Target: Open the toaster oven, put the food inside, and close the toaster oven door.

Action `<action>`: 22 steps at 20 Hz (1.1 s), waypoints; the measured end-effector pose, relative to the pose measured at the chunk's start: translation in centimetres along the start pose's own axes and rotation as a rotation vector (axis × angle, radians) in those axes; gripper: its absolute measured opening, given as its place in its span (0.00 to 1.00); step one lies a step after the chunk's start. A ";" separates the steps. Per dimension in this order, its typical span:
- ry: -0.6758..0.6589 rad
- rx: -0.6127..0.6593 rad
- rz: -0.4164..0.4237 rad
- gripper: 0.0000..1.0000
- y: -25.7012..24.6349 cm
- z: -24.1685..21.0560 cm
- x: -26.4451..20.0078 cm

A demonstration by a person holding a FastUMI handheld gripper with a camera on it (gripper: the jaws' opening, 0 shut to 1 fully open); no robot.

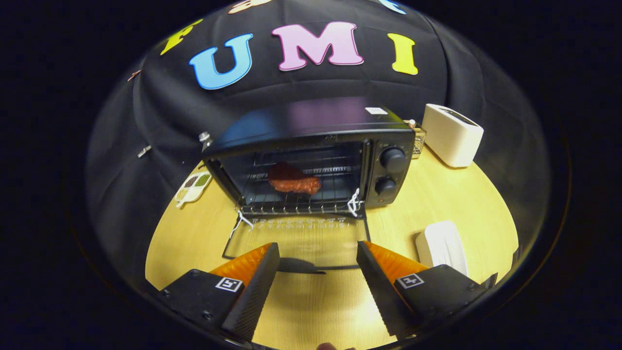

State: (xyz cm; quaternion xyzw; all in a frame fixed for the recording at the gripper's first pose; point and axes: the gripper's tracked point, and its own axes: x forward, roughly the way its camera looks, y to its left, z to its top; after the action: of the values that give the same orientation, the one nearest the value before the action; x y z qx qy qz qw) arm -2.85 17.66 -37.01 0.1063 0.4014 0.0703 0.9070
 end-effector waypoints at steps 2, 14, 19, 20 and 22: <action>0.044 -0.016 0.006 0.99 0.9 -2.1 0.3; 0.263 0.011 -0.046 0.99 2.6 -9.4 4.8; 0.286 0.034 -0.107 0.98 2.6 -9.6 6.8; 0.279 0.001 -0.126 0.99 2.4 -9.5 7.0; 0.270 -0.032 -0.149 0.99 2.4 -9.4 7.1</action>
State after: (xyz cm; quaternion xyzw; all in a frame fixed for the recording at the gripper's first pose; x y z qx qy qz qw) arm -5.23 22.77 -47.60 0.0513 0.5252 0.0226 0.8491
